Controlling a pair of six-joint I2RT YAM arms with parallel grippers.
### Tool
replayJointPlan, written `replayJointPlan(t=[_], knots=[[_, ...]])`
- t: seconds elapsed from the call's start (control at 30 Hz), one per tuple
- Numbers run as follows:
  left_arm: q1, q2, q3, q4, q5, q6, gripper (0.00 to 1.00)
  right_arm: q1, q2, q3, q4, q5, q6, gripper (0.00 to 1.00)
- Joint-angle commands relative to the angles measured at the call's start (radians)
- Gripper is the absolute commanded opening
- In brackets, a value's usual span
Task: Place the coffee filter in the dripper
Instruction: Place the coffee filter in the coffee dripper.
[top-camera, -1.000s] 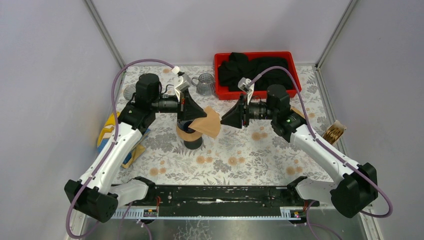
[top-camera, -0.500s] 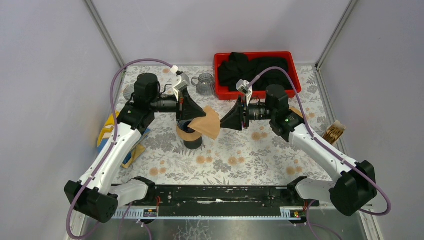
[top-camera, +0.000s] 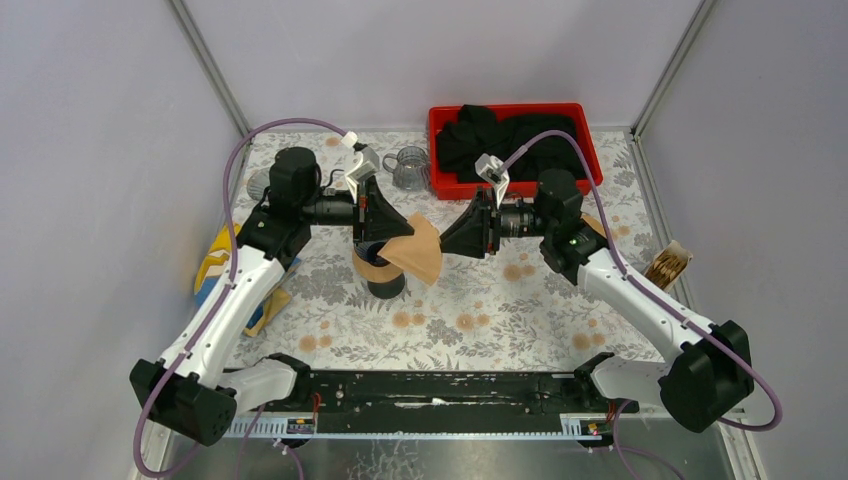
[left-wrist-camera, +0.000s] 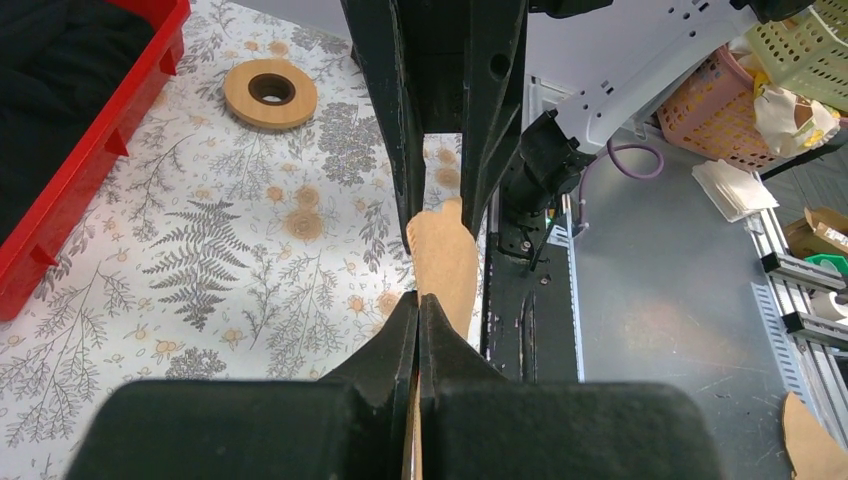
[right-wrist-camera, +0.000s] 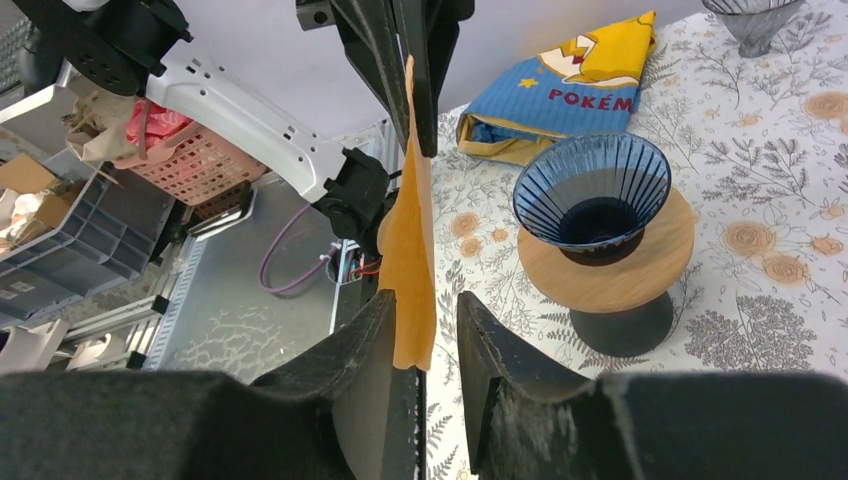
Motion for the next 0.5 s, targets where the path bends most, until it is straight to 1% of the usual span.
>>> replayJointPlan(t=[0.0, 0.27, 0.47], knots=[[0.009, -0.011, -0.021, 0.102, 0.043, -0.045, 0.0, 0.015, 0.005, 0.001, 0.119, -0.028, 0.053, 0.36], [0.008, -0.02, -0.04, 0.16, 0.071, -0.088, 0.0, 0.063, 0.056, 0.017, 0.152, -0.022, 0.072, 0.35], [0.008, -0.028, -0.047, 0.176, 0.074, -0.097, 0.0, 0.08, 0.076, 0.027, 0.164, -0.015, 0.081, 0.28]])
